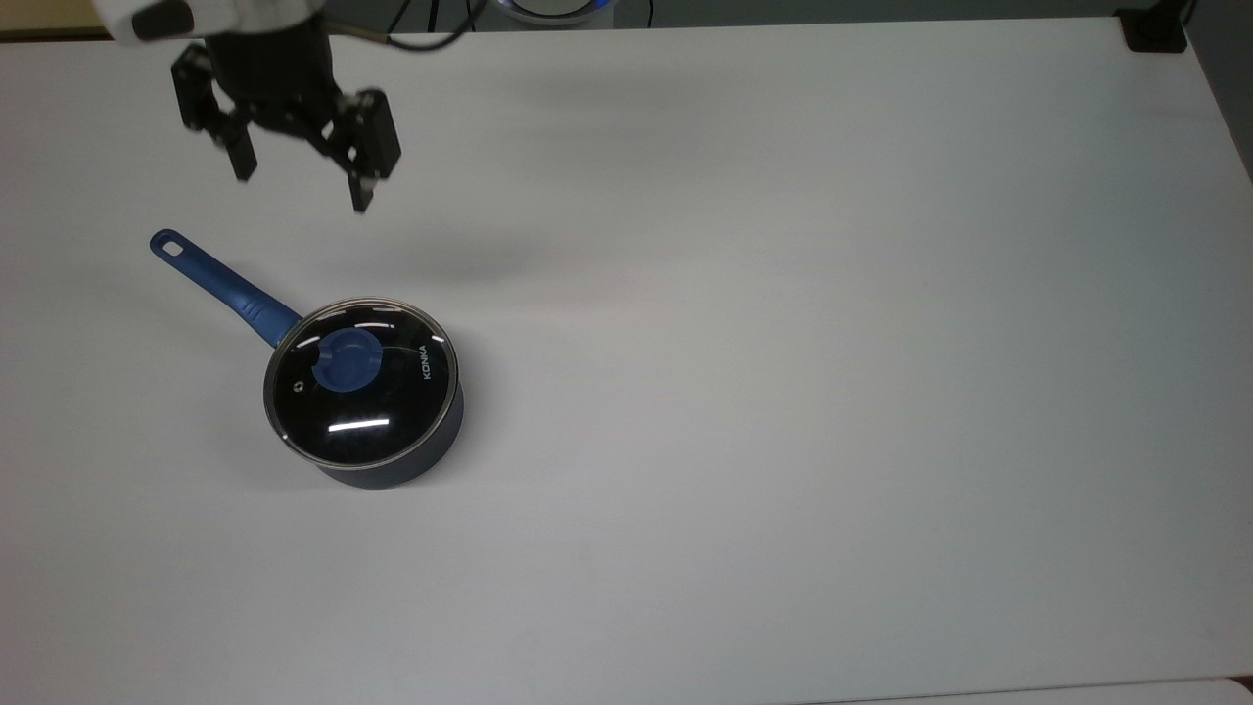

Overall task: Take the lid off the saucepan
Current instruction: 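Move the open gripper over the saucepan and lower onto the blue lid knob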

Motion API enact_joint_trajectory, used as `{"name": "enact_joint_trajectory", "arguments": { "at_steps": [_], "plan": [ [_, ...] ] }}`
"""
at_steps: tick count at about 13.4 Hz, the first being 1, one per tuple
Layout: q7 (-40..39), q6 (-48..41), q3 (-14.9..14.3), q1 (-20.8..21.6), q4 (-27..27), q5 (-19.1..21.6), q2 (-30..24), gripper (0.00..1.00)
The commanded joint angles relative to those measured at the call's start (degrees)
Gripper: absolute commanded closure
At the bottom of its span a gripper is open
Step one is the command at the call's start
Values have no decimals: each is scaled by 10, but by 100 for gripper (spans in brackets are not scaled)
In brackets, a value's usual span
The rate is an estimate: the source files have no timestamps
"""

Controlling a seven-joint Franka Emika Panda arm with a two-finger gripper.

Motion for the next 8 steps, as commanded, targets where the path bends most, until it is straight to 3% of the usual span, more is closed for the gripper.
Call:
{"name": "enact_joint_trajectory", "arguments": {
  "at_steps": [1, 3, 5, 8],
  "plan": [
    [20, 59, 0, 10, 5, -6, 40, 0],
    [51, 71, -1, 13, -6, -8, 58, 0],
    [133, 131, -4, 10, -3, -8, 71, 0],
    [237, 138, -5, 9, 0, -28, 105, 0]
  ]
}}
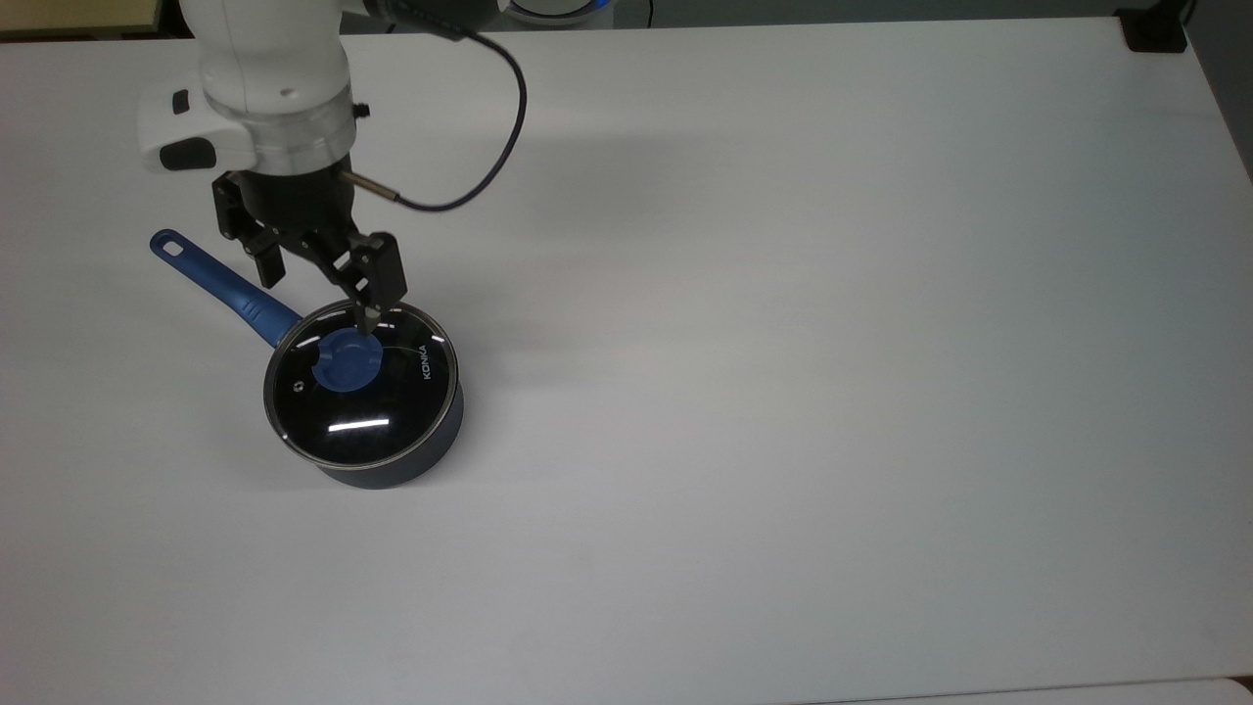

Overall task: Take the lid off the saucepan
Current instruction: 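Move the open gripper over the saucepan and lower onto the blue lid knob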

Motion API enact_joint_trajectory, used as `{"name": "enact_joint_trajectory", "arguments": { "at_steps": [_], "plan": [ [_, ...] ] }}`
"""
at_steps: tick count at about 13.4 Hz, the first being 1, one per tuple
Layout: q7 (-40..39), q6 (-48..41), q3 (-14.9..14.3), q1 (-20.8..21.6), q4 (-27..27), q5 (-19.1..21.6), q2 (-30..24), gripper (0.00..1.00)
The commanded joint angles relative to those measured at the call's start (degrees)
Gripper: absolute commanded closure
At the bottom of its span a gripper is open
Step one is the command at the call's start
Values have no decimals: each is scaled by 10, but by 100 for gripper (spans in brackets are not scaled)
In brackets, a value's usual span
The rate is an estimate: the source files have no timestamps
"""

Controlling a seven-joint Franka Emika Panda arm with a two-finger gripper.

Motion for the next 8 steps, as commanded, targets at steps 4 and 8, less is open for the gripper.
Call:
{"name": "enact_joint_trajectory", "arguments": {
  "at_steps": [4, 8],
  "plan": [
    [-58, 28, 1, 0, 6, -40, 39, 0],
    [-113, 38, 0, -7, 7, -31, 38, 0]
  ]
}}
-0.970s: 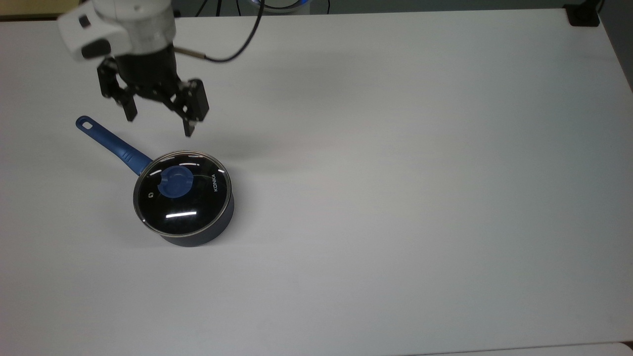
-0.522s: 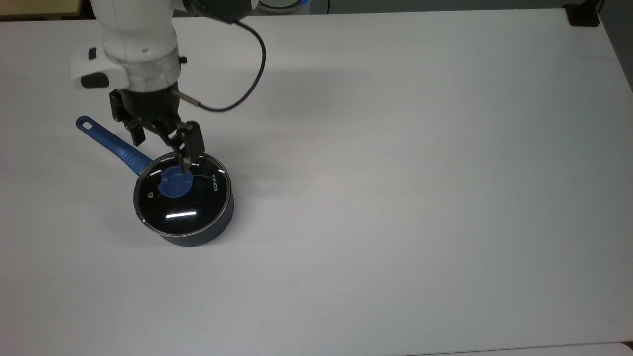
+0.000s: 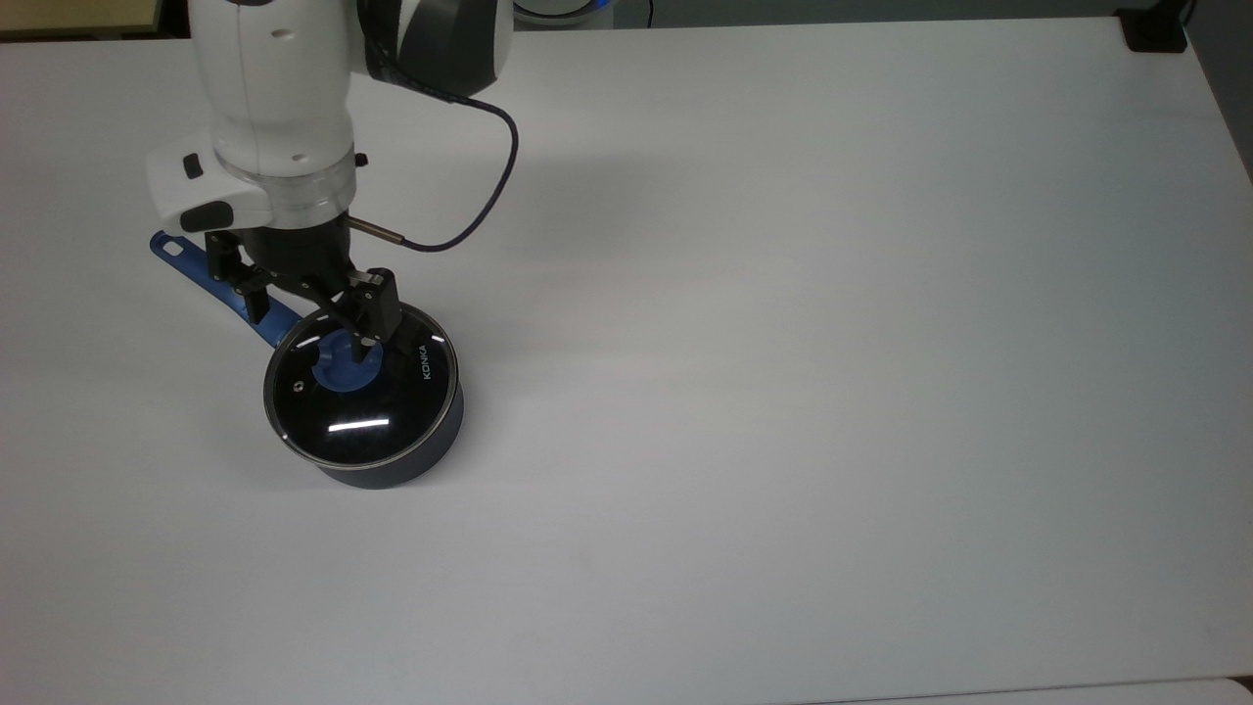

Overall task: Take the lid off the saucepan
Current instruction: 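Move the open gripper over the saucepan and lower onto the blue lid knob, then close the gripper around the blue knob of the glass lid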

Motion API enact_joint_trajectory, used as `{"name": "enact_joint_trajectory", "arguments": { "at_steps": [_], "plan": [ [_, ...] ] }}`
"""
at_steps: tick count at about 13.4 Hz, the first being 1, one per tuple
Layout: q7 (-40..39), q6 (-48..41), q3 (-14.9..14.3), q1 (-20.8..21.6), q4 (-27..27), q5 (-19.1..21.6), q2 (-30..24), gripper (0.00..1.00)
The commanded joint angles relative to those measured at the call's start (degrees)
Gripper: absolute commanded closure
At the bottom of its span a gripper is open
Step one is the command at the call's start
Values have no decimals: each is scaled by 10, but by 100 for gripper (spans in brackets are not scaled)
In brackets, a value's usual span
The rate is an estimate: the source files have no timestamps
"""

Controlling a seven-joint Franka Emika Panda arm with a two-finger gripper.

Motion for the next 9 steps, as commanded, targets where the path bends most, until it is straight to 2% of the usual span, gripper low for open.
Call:
{"name": "enact_joint_trajectory", "arguments": {
  "at_steps": [1, 6, 9],
  "plan": [
    [-40, 8, 0, 3, 5, 8, 1, 0],
    [-65, 8, 1, 10, 3, 7, 4, 0],
    [-65, 9, 1, 17, 5, 6, 23, 0]
  ]
}}
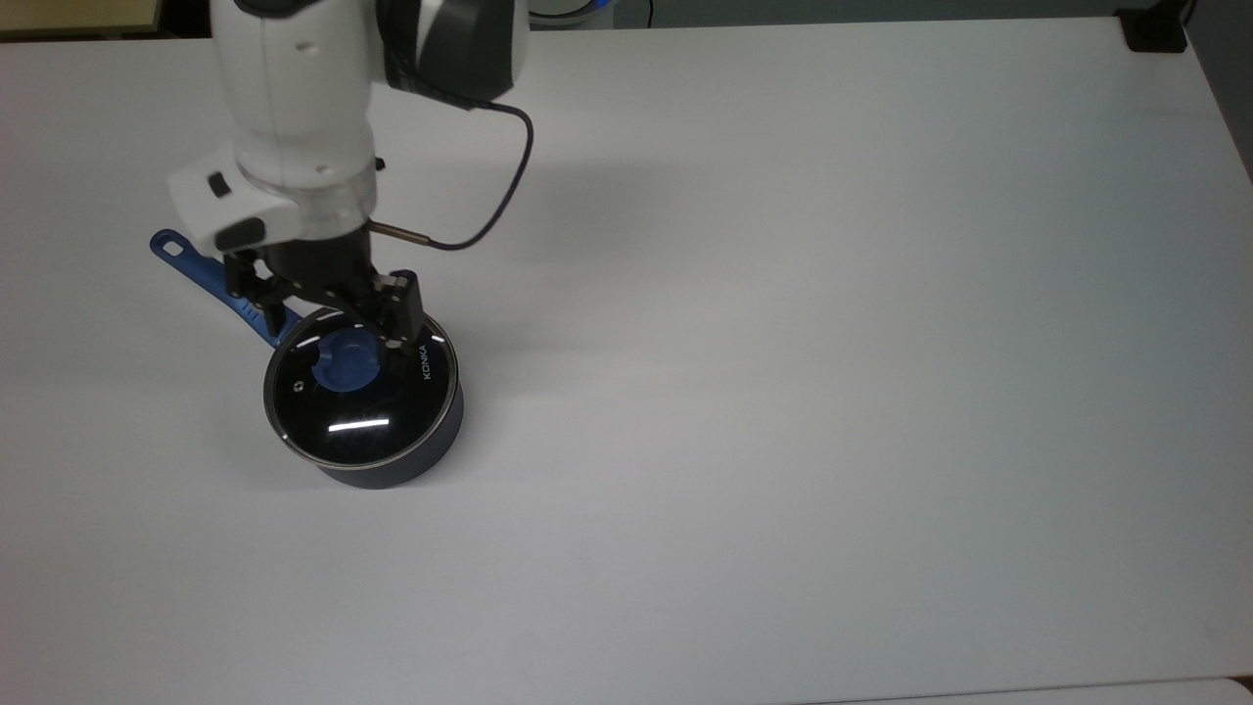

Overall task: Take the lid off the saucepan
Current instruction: 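Close the gripper around the blue knob of the glass lid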

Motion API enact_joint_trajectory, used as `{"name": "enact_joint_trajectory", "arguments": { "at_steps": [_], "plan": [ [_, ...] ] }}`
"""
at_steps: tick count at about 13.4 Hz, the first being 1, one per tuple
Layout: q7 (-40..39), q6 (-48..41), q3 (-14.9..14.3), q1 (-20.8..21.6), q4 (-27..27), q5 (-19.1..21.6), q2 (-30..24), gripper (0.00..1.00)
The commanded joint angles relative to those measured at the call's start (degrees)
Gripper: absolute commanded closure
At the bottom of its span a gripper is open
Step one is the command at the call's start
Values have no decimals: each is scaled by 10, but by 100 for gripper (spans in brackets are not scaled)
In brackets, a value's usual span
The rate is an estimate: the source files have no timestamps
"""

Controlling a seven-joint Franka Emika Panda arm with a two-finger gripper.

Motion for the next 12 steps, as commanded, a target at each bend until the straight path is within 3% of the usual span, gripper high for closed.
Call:
{"name": "enact_joint_trajectory", "arguments": {
  "at_steps": [1, 8, 12],
  "plan": [
    [-13, 9, -3, 7, 5, 5, 17, 0],
    [-12, 30, 0, 8, 5, -2, 35, 2],
    [-9, 29, 2, 6, 19, -2, 35, 18]
  ]
}}
